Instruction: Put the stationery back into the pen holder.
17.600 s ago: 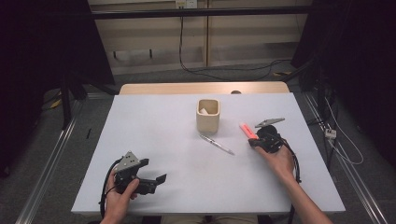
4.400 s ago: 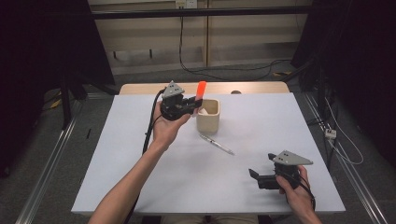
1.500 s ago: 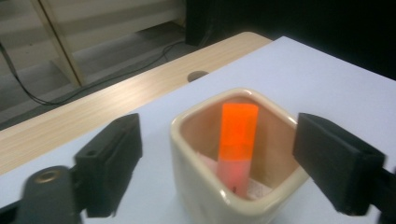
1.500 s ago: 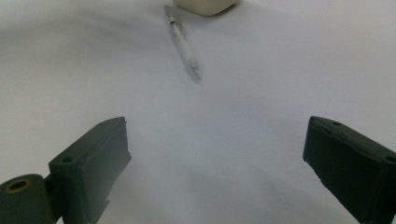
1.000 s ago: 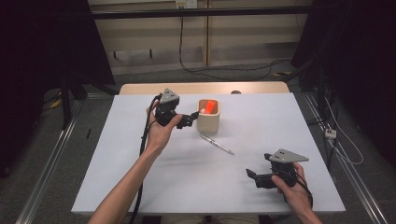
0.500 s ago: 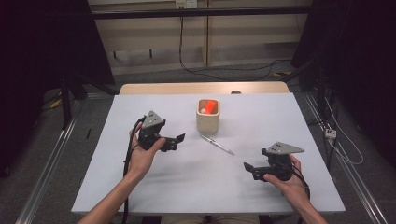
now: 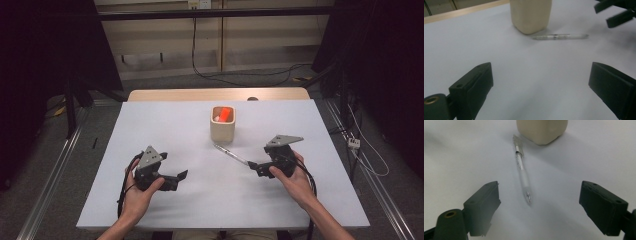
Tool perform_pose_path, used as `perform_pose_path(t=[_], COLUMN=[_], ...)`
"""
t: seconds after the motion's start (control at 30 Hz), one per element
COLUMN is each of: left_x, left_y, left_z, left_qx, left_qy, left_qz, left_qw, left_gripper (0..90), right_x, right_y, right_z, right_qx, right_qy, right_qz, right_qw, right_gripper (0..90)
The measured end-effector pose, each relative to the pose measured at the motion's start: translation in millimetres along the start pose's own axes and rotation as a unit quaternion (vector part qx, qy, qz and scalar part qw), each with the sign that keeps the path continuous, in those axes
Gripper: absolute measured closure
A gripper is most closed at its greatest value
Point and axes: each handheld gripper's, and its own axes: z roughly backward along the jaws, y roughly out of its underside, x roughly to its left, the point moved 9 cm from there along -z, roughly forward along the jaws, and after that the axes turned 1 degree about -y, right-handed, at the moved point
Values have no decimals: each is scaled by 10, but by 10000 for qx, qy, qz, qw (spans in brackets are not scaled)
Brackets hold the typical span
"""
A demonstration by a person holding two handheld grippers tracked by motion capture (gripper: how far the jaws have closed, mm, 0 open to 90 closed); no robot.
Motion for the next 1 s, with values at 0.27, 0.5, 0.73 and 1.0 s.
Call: perform_pose_path(t=[0.27, 0.5, 0.73, 1.0], left_x=[-143, -175, -97, -65], left_y=[178, 139, 223, 233], left_z=[71, 110, 23, 28], left_qx=[77, -66, 119, 106], left_qy=[179, 176, 119, 72], left_qz=[53, -74, -54, 28], left_qw=[9998, 9998, 9998, 9999], left_gripper=[59, 58, 59, 59], right_x=[62, 46, 65, 121], right_y=[-148, -144, -170, -115], right_z=[-278, -441, -532, -614], right_qx=[352, 671, 1072, 1574], right_qy=[-282, -538, -662, -685], right_qz=[321, 320, 472, 612], right_qw=[9985, 9958, 9909, 9833], right_gripper=[247, 433, 601, 704])
